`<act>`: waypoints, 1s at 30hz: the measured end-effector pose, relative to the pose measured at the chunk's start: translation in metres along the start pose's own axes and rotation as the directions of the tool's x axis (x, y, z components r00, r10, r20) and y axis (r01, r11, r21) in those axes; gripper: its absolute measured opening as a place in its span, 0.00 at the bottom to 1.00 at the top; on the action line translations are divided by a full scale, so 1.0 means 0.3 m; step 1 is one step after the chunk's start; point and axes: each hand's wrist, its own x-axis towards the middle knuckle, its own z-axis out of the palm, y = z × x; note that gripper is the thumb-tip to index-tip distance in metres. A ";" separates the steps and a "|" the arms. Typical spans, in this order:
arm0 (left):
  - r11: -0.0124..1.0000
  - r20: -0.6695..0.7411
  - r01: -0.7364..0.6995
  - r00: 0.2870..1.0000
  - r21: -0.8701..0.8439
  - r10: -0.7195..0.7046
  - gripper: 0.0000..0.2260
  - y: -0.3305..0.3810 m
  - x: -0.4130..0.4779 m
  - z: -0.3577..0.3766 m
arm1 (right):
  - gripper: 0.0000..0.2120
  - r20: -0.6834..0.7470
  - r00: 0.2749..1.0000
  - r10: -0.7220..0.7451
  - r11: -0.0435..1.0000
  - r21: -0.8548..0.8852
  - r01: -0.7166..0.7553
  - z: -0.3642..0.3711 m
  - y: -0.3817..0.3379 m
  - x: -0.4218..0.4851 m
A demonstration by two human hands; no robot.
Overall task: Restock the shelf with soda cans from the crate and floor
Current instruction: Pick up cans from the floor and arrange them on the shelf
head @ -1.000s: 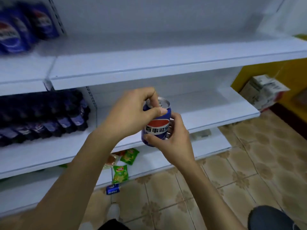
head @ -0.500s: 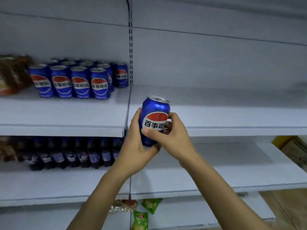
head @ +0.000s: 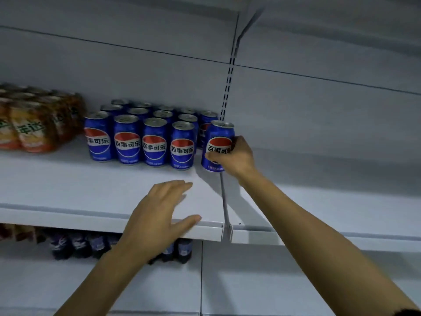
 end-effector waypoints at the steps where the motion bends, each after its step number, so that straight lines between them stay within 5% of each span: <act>1: 0.996 0.038 -0.054 0.998 0.069 0.051 0.31 -0.023 -0.008 0.008 | 0.34 -0.011 1.000 0.027 1.000 -0.005 -0.027 0.019 0.008 0.040; 5: 0.951 0.159 -0.191 0.975 0.243 0.155 0.28 -0.042 0.019 0.009 | 0.35 -0.024 0.999 0.034 0.999 -0.018 -0.035 0.091 0.047 0.157; 12: 0.949 0.372 -0.214 0.921 0.230 0.118 0.35 -0.038 0.092 -0.015 | 0.36 -0.021 1.000 -0.018 1.000 -0.001 0.018 0.182 0.095 0.209; 20: 0.962 0.370 -0.253 0.907 0.103 0.199 0.37 -0.066 0.104 0.009 | 0.35 -0.079 0.997 -0.023 0.993 -0.115 0.014 0.205 0.099 0.216; 26: 0.964 0.332 -0.261 0.915 0.050 0.231 0.40 -0.067 0.086 0.018 | 0.41 0.037 0.998 0.046 0.975 -0.221 -0.037 0.156 0.042 0.168; 30: 0.963 0.255 -0.241 0.930 -0.119 0.264 0.30 0.002 0.024 0.024 | 0.21 0.191 0.981 -0.029 0.956 -0.280 0.083 0.047 -0.032 -0.016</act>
